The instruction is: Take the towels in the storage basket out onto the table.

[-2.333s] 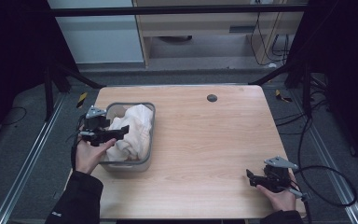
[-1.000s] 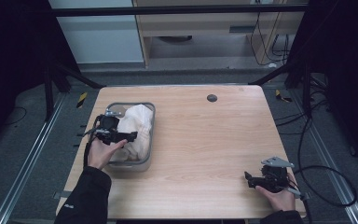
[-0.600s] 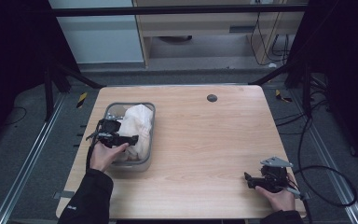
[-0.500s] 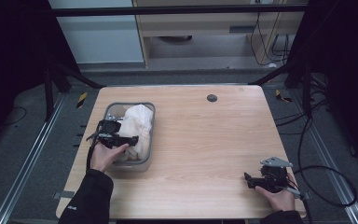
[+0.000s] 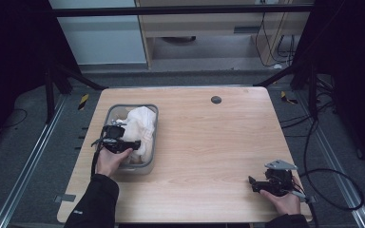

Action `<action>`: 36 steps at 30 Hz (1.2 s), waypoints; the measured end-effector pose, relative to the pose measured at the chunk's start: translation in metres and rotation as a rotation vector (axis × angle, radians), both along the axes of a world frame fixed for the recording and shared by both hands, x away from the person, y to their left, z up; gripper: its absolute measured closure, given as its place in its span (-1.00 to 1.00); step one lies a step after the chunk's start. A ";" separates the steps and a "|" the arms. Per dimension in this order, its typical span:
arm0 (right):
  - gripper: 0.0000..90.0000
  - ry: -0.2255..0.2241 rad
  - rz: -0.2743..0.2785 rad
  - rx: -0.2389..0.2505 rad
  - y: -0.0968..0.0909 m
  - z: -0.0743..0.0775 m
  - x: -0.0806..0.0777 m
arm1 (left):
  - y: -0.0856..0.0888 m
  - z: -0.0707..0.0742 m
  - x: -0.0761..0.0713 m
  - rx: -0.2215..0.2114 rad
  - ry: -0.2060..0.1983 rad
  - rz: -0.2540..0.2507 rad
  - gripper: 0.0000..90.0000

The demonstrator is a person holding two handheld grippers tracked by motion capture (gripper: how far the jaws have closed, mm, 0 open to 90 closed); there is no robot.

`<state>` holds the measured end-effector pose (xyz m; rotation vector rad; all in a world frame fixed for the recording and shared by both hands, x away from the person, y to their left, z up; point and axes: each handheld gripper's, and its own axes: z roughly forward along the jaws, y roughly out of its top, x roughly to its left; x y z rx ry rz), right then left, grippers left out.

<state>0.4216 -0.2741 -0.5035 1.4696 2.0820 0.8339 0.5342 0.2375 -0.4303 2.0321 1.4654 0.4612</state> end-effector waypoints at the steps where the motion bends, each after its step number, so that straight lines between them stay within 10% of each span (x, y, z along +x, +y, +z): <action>1: -0.88 0.001 0.000 0.002 0.000 0.000 0.000 | 0.000 0.000 0.000 -0.003 0.001 0.000 -0.37; 15: -0.88 0.009 0.002 0.006 0.000 0.000 0.001 | 0.003 0.002 -0.003 -0.037 0.014 0.025 0.16; 36: -0.87 0.000 -0.001 0.005 -0.001 0.001 0.000 | 0.015 0.041 -0.018 -0.094 -0.104 0.044 0.24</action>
